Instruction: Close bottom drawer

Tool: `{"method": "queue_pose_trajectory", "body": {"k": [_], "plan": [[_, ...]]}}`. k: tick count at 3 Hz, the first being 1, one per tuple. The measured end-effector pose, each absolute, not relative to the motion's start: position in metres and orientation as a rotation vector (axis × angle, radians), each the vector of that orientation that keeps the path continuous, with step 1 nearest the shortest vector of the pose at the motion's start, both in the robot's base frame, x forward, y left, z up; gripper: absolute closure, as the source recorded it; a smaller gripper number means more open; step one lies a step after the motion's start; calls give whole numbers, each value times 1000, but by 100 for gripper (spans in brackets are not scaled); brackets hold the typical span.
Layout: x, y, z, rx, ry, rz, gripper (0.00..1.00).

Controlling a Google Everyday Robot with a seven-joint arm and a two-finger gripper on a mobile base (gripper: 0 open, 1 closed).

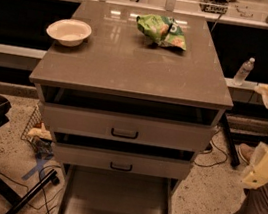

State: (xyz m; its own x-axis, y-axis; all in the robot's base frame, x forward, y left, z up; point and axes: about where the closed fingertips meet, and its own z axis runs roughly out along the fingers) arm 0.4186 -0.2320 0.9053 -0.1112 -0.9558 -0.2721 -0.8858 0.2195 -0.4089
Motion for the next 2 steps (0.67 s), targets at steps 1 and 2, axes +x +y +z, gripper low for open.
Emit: {"method": "queue_pose_trajectory", "body": {"k": [1,2], "plan": [[411,-241,867,-1702,1987,-209,0],[405,-246,828,-1695,2010,-165,0]]}}
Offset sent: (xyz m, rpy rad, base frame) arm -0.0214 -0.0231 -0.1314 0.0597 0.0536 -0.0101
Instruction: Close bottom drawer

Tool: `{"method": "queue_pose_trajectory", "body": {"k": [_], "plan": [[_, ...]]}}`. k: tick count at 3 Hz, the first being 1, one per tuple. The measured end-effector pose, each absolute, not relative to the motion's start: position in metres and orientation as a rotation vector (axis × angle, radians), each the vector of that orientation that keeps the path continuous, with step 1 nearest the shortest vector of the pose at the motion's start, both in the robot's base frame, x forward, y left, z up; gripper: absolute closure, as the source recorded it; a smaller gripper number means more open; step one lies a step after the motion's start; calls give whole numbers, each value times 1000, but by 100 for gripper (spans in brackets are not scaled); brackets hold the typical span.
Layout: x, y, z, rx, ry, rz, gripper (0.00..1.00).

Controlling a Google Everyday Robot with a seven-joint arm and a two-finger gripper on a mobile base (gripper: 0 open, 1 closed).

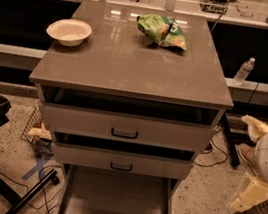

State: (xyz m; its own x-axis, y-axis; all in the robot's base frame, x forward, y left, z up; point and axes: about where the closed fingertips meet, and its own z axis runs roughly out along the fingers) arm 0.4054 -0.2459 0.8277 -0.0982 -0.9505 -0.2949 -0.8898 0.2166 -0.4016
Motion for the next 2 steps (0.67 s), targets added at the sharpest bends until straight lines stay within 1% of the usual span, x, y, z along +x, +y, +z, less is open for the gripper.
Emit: {"method": "queue_pose_trajectory", "body": {"k": [1,2], "plan": [[394,-245,787,-1695,2059,-94,0],[394,-244,787,-1695,2059,-94,0]]}}
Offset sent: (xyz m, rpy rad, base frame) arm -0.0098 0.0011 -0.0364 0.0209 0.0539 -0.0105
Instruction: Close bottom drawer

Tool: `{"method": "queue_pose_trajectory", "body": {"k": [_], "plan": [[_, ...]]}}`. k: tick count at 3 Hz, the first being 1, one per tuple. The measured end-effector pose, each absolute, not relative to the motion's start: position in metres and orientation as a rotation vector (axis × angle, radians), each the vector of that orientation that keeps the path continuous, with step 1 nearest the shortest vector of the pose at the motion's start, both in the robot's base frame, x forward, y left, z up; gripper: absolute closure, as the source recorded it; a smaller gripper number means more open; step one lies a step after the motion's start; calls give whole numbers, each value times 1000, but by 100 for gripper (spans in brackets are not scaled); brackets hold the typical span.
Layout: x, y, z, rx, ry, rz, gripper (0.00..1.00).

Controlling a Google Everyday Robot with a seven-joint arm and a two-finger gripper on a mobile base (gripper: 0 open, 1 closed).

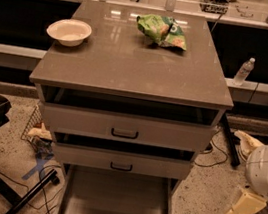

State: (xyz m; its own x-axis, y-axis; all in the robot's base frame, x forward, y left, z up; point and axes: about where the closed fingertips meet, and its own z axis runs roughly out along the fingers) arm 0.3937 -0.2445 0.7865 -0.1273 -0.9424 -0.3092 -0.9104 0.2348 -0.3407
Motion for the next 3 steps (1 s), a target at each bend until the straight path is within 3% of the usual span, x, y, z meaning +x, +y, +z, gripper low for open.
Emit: {"method": "queue_pose_trajectory", "body": {"k": [1,3], "plan": [[397,-239,759,-1688,2041,-60,0],[403,-226,600,-1639,1950,72,0]]}}
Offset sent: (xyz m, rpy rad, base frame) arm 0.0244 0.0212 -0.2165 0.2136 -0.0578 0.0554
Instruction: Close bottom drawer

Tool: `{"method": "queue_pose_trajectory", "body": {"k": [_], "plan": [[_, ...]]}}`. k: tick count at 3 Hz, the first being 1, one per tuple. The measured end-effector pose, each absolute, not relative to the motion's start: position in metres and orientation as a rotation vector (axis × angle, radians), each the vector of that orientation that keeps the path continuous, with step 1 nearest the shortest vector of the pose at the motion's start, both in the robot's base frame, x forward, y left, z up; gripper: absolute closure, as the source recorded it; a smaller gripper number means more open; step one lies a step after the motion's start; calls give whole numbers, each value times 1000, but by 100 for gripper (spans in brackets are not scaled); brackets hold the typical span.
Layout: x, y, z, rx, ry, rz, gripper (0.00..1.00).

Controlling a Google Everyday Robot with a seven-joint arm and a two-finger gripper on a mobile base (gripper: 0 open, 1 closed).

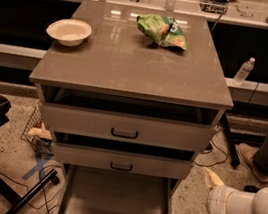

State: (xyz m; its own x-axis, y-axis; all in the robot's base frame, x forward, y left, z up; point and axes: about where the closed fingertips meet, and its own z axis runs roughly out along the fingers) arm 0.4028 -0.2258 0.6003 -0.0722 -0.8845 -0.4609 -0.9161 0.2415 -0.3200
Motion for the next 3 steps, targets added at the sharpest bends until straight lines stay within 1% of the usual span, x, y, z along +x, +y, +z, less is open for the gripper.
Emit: {"method": "queue_pose_trajectory", "body": {"k": [1,2,3], "plan": [[406,-228,505,-1593,1941,134,3],[397,-228,455,-1588,1958,180,26],[373,-222,417,-1641,1995,243,49]]}}
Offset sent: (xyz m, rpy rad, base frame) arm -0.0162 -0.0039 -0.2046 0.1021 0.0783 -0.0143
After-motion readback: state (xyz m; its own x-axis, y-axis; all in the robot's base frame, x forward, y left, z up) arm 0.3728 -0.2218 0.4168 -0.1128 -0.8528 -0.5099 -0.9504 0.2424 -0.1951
